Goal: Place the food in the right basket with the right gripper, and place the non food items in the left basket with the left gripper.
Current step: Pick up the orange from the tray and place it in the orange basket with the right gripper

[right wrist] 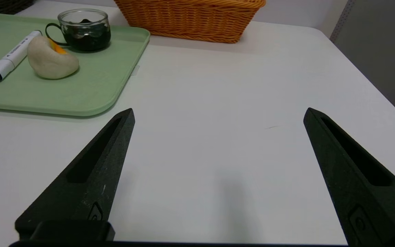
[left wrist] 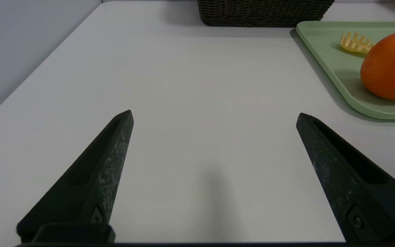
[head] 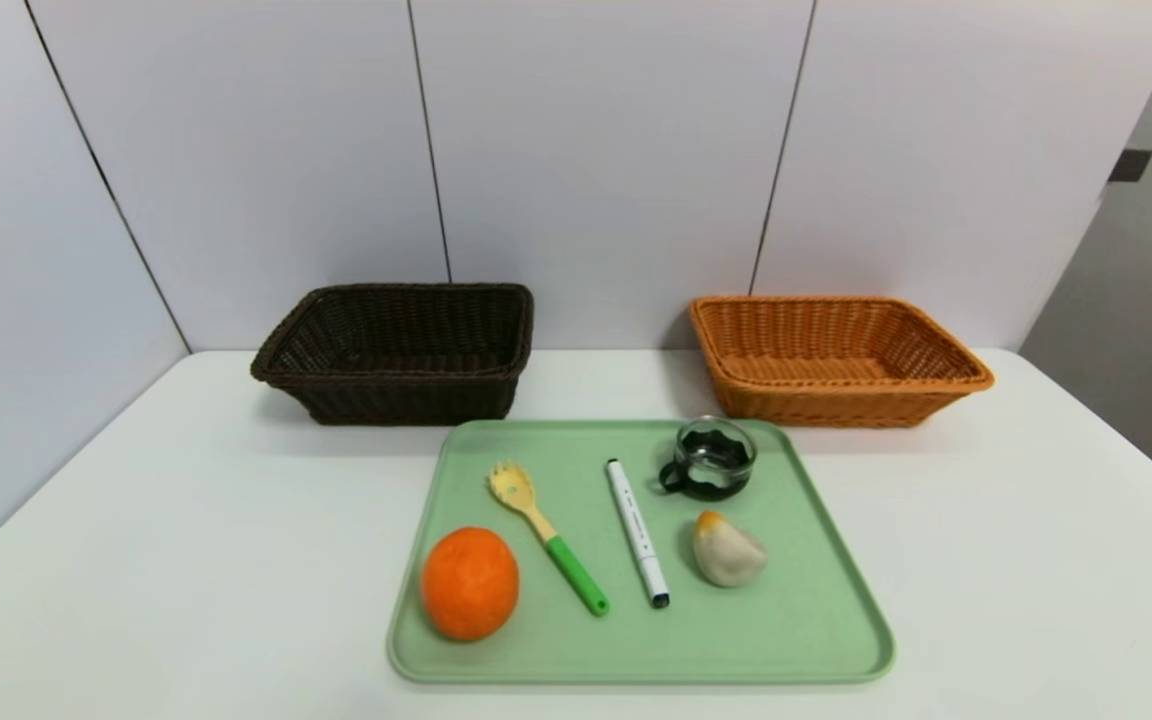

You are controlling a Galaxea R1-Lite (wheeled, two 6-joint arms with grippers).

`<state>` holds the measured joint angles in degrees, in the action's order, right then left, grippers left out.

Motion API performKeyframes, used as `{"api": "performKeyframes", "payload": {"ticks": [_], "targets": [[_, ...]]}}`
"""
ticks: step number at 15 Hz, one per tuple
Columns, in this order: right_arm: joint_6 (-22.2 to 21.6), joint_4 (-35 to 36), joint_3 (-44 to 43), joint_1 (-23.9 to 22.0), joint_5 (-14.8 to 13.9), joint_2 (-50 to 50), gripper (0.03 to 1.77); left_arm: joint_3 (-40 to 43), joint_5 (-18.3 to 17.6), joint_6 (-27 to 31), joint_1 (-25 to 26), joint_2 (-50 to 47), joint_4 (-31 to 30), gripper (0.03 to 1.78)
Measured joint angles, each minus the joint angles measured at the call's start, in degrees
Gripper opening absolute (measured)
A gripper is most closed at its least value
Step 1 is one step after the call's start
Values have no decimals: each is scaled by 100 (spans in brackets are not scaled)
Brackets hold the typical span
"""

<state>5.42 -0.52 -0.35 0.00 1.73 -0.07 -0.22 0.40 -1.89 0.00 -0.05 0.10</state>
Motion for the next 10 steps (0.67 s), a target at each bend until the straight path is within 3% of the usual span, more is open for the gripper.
{"api": "performKeyframes", "payload": {"ticks": [10], "targets": [[118, -93, -88, -5, 28, 0, 170, -77, -2, 29, 0, 0, 61, 169]]}}
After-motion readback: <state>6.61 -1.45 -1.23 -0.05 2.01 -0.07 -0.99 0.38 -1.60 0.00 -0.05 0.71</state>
